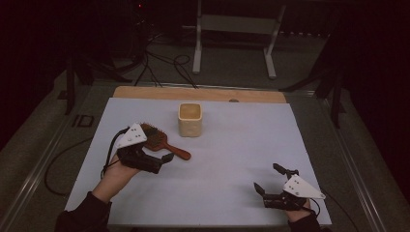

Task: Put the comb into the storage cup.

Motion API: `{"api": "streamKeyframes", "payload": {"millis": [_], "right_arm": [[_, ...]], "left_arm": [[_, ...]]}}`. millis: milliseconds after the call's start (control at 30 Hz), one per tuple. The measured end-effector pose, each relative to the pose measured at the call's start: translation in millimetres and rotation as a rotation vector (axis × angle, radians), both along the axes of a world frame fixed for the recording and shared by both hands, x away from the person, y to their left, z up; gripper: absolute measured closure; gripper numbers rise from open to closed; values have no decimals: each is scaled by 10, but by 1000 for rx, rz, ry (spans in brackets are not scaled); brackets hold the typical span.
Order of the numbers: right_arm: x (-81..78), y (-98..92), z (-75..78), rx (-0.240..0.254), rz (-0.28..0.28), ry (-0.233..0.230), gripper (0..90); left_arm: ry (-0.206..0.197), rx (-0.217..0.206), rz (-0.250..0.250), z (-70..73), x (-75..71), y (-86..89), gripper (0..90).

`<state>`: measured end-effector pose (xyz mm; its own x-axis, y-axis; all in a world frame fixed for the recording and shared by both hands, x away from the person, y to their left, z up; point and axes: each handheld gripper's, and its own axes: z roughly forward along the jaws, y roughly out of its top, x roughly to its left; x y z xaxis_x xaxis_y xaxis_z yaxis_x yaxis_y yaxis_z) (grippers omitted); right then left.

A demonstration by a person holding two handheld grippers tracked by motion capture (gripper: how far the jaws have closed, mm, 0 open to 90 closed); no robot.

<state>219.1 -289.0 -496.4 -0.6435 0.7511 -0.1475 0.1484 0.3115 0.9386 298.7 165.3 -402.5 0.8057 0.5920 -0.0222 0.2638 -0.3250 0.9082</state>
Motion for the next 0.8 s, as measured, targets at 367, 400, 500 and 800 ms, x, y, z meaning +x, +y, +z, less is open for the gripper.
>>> {"api": "streamKeyframes", "payload": {"millis": [367,400,500,800], "right_arm": [[6,6,-7,-2,9,5,83],[6,4,-6,-2,11,4,82],[10,5,-8,1,12,7,83],[9,3,-5,4,15,3,83]], "left_arm": [[54,47,-16,-246,229,-258,38],[54,47,-16,-246,229,-258,44],[75,44,-8,-350,313,-338,78],[110,78,8,-526,452,-493,195]]}}
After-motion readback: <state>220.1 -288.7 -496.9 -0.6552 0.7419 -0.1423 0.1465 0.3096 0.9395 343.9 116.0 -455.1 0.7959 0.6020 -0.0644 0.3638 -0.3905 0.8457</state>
